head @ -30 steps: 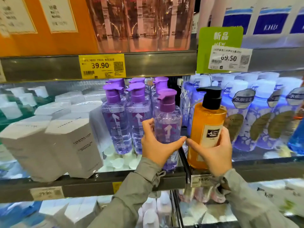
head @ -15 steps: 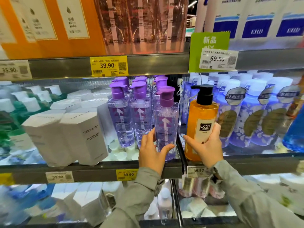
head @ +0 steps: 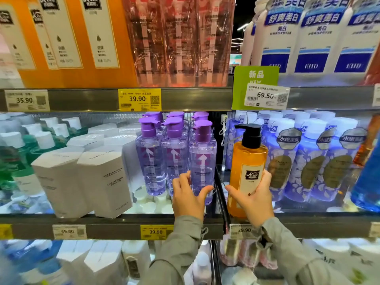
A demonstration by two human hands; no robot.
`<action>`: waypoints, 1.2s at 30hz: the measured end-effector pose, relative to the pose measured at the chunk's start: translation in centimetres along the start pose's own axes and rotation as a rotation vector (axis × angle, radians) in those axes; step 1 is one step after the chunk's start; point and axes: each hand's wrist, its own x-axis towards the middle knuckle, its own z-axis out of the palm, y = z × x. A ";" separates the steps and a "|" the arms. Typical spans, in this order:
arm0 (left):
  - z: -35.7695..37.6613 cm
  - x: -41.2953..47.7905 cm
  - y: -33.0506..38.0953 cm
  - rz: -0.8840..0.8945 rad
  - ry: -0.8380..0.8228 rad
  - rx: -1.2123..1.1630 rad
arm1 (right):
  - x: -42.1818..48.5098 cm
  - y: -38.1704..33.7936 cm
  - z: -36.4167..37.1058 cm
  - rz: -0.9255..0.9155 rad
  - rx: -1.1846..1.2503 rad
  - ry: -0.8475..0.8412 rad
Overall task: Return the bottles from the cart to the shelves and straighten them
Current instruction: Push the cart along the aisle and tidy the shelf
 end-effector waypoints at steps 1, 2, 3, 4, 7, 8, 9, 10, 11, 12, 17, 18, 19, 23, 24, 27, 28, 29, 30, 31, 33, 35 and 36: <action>0.2 0.2 0.1 -0.015 0.010 0.014 | 0.0 0.1 0.0 0.001 0.005 -0.003; 0.4 0.3 0.2 -0.034 0.015 0.025 | 0.1 0.1 0.0 0.002 0.011 -0.004; 0.5 0.5 0.3 -0.056 0.015 0.036 | 0.1 0.1 0.0 0.002 0.018 -0.007; 0.6 0.7 0.4 -0.076 0.012 0.047 | 0.1 0.2 0.0 0.001 0.024 -0.011; 0.8 0.9 0.6 -0.094 0.019 0.088 | 0.3 0.4 0.0 0.005 0.036 -0.022; 0.9 0.7 0.6 -0.083 0.022 0.090 | 0.3 0.5 0.0 0.007 0.039 -0.026; 0.9 0.5 0.5 -0.071 0.020 0.084 | 0.3 0.5 0.0 0.007 0.043 -0.029; 0.9 0.4 0.3 -0.059 0.012 0.075 | 0.3 0.5 0.0 0.008 0.045 -0.028; 0.9 0.2 0.2 -0.052 0.002 0.064 | 0.3 0.5 0.0 0.009 0.046 -0.028; 0.8 0.1 0.1 -0.048 -0.008 0.056 | 0.3 0.5 0.0 0.010 0.050 -0.027; 0.9 0.4 -0.2 -0.109 -0.027 0.070 | 0.1 0.5 0.1 -0.001 0.063 -0.018; 0.9 0.5 -0.2 -0.134 -0.021 0.082 | 0.1 0.5 0.1 -0.006 0.061 -0.015; 0.9 0.7 -0.1 -0.160 -0.017 0.096 | 0.1 0.6 0.2 -0.009 0.061 -0.013; 1.1 1.0 0.0 -0.197 -0.023 0.146 | 0.2 0.4 0.1 -0.016 0.062 -0.012; 1.0 1.0 0.0 -0.191 -0.024 0.155 | 0.2 0.3 0.1 -0.017 0.062 -0.012; 1.0 0.7 -0.4 -0.183 -0.032 0.154 | 0.0 0.3 0.1 -0.015 0.063 -0.012; 0.9 0.6 -0.6 -0.181 -0.033 0.134 | 0.0 0.3 0.1 -0.011 0.059 -0.012; 0.8 0.5 -0.8 -0.184 -0.029 0.102 | 0.0 0.3 0.0 -0.006 0.057 -0.014; 0.7 0.6 -0.9 -0.192 -0.020 0.053 | 0.1 0.3 0.0 -0.002 0.056 -0.018; 0.5 0.7 -1.1 -0.203 -0.014 0.005 | 0.0 0.3 0.0 0.002 0.057 -0.022; 0.3 1.1 -1.1 -0.214 -0.019 -0.041 | 0.1 0.2 0.0 -0.002 0.055 -0.023; 0.2 1.4 -1.1 -0.215 -0.026 -0.046 | 0.0 0.2 0.1 -0.002 0.049 -0.028; 0.3 1.5 -1.2 -0.215 -0.026 -0.045 | 0.0 0.2 0.1 -0.001 0.045 -0.030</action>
